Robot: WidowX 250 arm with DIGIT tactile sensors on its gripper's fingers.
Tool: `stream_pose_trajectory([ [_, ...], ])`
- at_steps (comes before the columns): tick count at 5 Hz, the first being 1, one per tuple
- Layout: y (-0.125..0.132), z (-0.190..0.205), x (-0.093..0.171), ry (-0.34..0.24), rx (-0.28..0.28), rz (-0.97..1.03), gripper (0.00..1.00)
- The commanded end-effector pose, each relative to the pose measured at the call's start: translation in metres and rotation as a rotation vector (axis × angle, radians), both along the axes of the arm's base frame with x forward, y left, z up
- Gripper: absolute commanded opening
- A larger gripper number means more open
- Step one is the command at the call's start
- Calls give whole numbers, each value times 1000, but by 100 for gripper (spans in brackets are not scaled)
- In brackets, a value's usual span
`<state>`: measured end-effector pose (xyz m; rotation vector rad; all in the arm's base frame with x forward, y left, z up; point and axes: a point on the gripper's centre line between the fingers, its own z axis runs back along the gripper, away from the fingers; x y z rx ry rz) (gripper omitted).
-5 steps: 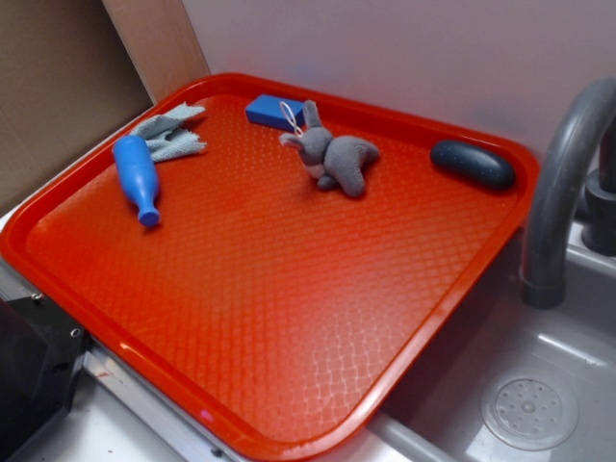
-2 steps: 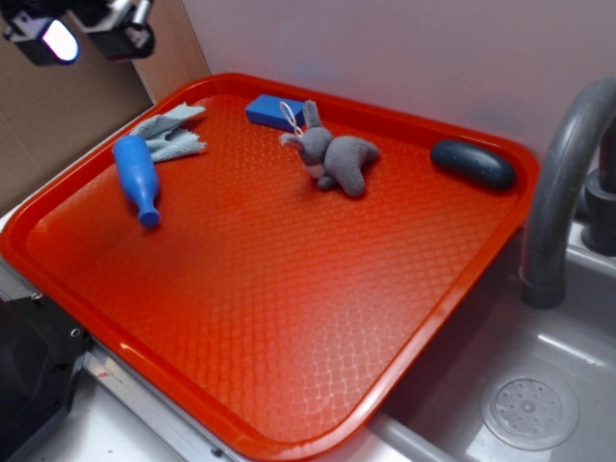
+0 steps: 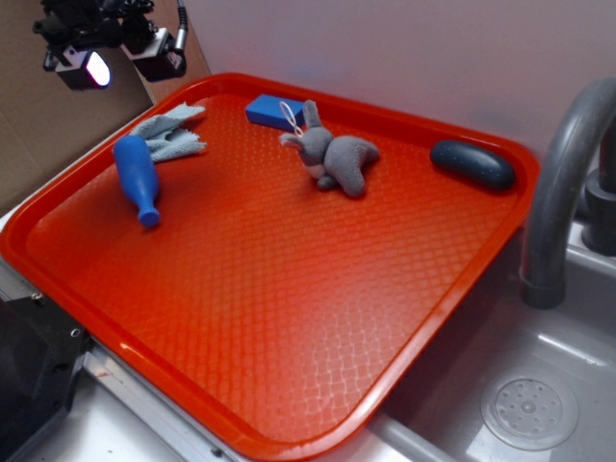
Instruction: Grab the blue cloth.
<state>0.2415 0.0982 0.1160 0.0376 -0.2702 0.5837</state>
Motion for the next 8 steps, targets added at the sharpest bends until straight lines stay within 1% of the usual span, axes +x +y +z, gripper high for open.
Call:
stream_pose_trajectory([
  [1,17,15,-3,-36,24,30,100],
  [2,17,15,-3,-36,24,30,100],
  [3,33,-5,16,-36,63,-24,100],
  [4,45,-17,19,-64,86,-116,100],
  [5,57,-42,17,-52,126,-288,100],
  [6,62,-49,15,-36,156,-398,100],
  [7,63,-54,16,-27,175,-419,100],
  [8,62,-72,17,27,214,-411,100],
])
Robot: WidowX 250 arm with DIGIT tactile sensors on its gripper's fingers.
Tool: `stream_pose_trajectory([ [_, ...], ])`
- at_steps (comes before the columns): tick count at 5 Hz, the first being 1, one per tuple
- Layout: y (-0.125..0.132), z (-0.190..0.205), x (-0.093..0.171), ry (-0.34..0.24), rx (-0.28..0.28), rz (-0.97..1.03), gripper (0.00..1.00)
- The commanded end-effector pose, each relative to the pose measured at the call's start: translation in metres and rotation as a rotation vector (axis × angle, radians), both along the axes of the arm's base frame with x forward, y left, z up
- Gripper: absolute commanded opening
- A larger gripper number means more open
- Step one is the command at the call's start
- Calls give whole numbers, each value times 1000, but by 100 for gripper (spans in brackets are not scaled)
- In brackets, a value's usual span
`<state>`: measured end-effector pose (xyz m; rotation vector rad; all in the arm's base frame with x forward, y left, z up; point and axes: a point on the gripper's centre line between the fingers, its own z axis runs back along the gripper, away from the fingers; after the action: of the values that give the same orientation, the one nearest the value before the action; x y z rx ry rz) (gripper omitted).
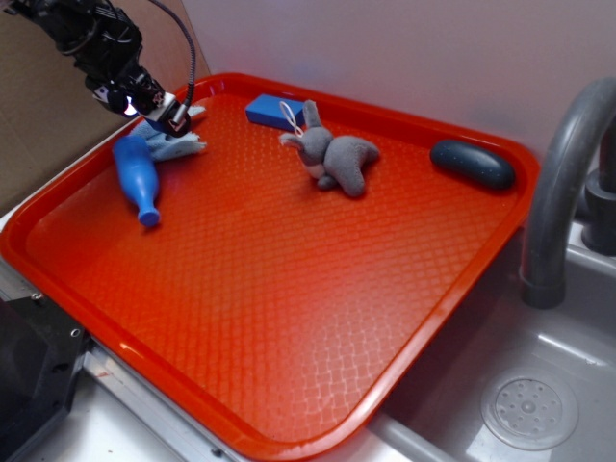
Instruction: Grab the blue cloth.
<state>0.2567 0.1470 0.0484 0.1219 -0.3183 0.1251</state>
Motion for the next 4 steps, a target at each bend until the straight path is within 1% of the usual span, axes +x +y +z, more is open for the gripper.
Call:
stream_pose_trajectory([
  [1,8,-22,-4,51,69,59,43],
  [2,3,-25,-9,53,56,80,0],
  [4,-5,-29,-12,64,64,80,0],
])
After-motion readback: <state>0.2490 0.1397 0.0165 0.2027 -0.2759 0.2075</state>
